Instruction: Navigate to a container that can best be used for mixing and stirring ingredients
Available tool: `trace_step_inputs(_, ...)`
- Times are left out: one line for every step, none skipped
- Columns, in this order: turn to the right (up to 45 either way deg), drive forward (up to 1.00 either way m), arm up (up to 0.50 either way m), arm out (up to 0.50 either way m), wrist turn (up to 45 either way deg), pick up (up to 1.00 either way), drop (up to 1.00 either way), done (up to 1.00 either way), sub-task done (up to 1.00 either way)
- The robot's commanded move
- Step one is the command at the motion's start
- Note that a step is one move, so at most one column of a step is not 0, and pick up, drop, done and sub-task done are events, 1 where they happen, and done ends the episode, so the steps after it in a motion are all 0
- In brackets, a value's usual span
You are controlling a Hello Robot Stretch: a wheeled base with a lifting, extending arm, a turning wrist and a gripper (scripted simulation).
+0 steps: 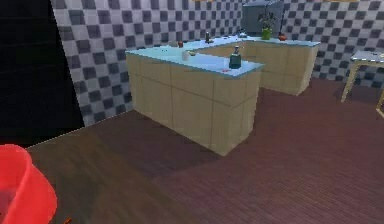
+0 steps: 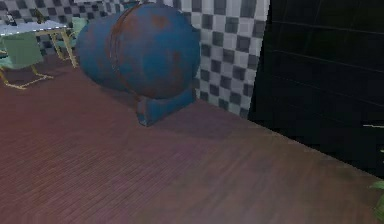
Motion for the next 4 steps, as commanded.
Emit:
trace_step_inputs(0.0,1.0,0.0,0.0,0.0,0.0,0.0,0.0,0.0)
trace_step_inputs(0.0,0.2,0.0,0.0,0.0,0.0,0.0,0.0,0.0)
trace_step_inputs(-39.0,0.0,0.0,0.0,0.0,0.0,0.0,0.0,0.0)
trace_step_inputs(0.0,1.0,0.0,0.0,0.0,0.0,0.0,0.0,0.0)
